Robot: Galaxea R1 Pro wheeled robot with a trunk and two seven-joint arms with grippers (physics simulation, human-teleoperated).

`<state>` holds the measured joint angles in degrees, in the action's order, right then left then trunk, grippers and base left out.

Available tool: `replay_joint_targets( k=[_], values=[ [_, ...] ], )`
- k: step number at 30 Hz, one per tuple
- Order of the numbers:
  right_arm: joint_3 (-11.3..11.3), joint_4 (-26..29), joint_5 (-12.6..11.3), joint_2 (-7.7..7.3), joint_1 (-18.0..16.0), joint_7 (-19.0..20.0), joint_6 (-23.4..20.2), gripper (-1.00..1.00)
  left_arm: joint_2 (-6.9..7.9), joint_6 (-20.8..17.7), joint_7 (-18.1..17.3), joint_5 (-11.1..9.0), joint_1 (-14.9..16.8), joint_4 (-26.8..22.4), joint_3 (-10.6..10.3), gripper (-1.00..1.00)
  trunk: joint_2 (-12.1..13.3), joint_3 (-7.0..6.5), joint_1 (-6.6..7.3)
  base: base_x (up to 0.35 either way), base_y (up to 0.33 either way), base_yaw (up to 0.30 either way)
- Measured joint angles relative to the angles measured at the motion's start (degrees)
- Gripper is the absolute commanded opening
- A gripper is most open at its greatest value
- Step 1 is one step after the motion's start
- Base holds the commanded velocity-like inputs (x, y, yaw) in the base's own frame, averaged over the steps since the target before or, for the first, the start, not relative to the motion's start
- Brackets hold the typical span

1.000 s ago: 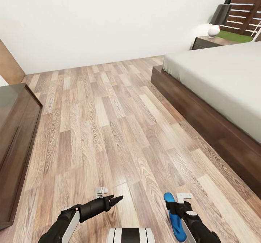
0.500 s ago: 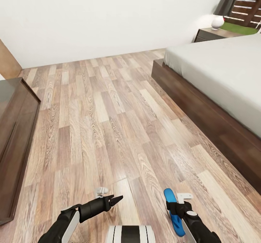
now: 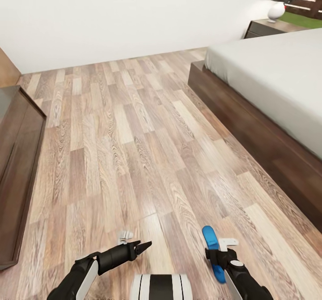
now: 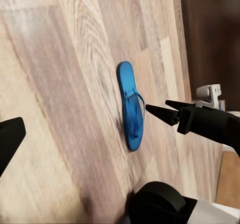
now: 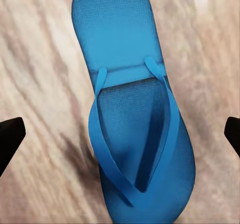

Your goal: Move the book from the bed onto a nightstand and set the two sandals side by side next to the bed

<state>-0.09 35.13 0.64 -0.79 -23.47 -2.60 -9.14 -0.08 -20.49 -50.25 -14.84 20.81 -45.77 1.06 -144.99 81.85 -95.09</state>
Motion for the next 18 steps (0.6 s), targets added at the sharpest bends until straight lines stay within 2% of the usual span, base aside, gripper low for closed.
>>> replay_joint_targets(
  k=[12,18],
  values=[
    [0.1,0.0,0.0,-0.02,0.0,0.0,0.0,1.00,0.14,-0.2,-0.2,-0.2,0.0,-0.1,0.2,1.00,-0.2,2.66,-0.31,0.000,0.000,0.000],
    [0.1,0.1,0.0,-0.05,0.0,0.0,0.0,1.00,0.72,-0.5,-1.2,-0.4,0.0,-1.9,0.3,1.00,-0.2,2.67,-0.31,0.000,0.000,0.000]
  ],
)
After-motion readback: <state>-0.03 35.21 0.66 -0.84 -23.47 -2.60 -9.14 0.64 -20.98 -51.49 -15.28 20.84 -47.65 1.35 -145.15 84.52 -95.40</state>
